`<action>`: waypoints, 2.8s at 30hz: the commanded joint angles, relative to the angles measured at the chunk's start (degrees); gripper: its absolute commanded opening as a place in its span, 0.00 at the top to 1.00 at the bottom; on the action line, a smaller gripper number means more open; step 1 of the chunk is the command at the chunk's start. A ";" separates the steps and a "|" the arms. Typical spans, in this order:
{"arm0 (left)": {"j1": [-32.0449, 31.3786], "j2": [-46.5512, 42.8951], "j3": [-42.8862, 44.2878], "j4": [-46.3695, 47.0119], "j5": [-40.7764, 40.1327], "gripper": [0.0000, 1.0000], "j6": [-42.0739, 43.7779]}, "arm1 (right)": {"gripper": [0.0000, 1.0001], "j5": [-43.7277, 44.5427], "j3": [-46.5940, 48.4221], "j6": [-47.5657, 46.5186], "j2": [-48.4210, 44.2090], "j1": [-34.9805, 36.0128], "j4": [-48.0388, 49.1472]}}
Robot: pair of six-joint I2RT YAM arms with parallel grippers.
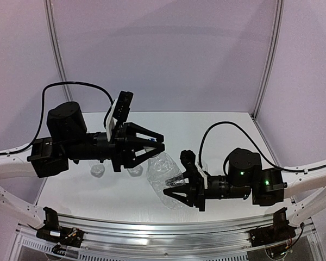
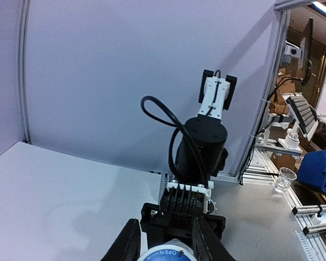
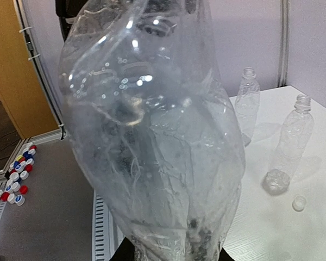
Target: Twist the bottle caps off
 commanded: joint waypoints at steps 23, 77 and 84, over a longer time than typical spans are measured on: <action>-2.43 7.65 3.75 -1.57 -16.56 0.27 -5.36 | 0.72 15.65 -3.17 0.75 -6.54 0.04 0.64; 3.21 1.17 -1.30 3.18 4.49 0.73 -0.57 | 0.72 1.83 -1.67 -1.56 -2.76 0.04 2.04; 1.66 4.71 2.24 -1.82 -12.13 0.76 -6.33 | 0.72 19.64 -2.51 0.12 -4.06 -0.03 0.36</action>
